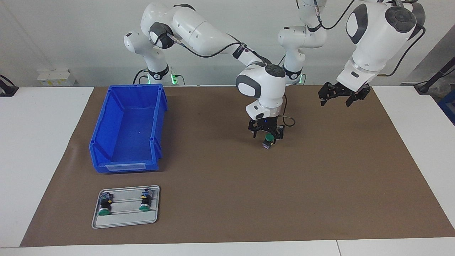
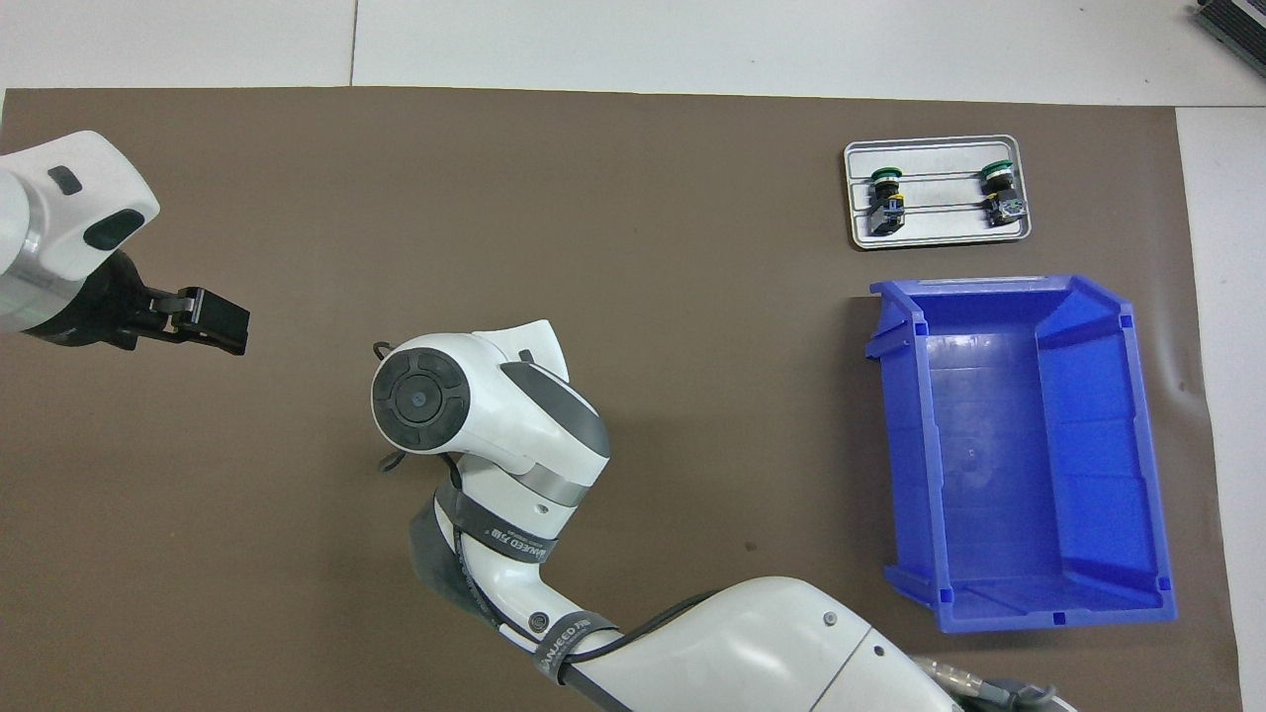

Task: Place and press button with both arms
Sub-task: 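Grasp the green button with the right gripper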

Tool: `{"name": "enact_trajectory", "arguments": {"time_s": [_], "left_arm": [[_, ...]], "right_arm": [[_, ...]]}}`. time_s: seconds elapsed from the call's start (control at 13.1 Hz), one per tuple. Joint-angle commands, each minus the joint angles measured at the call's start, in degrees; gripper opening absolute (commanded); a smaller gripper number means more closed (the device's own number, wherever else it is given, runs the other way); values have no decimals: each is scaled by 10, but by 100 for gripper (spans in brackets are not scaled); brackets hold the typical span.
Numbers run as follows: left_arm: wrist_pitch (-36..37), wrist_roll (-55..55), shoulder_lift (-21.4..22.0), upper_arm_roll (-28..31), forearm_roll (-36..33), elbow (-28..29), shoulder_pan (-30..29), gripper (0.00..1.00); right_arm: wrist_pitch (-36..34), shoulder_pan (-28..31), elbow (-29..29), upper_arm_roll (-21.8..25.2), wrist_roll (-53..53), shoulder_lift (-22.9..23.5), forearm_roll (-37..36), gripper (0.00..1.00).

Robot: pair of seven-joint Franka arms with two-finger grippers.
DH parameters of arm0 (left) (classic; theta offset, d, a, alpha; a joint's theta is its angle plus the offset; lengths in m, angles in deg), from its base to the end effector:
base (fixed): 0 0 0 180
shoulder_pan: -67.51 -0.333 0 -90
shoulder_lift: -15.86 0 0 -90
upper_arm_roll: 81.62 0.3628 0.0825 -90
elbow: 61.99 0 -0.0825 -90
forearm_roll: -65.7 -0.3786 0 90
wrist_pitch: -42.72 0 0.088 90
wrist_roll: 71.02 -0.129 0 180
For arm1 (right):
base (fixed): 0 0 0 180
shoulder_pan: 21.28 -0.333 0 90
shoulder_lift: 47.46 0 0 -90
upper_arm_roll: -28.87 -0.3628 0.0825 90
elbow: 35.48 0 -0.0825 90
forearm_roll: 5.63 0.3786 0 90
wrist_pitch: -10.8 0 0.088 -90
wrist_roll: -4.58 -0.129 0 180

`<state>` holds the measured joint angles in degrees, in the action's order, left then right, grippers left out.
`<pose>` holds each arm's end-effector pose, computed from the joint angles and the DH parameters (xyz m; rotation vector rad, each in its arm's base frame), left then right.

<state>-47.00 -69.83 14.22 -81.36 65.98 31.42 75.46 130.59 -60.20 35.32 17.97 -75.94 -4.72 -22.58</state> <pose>0.5478 -0.0746 0.6055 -3.1307 0.1774 0.1461 0.5555 0.5613 0.3563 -2.9960 0.7041 -0.2746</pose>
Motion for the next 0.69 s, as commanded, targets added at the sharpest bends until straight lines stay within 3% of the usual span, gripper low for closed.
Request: {"name": "enact_trajectory", "arguments": {"time_s": [0.0,0.61], "left_arm": [[-11,-2,17,-2,-8,21,-3,100],[-11,-2,17,-2,-8,21,-3,100]], "right_arm": [[16,-1,23,-1,-12,-13,-15,96],[39,-11,31,-2,-14,-15,-12,87]]}}
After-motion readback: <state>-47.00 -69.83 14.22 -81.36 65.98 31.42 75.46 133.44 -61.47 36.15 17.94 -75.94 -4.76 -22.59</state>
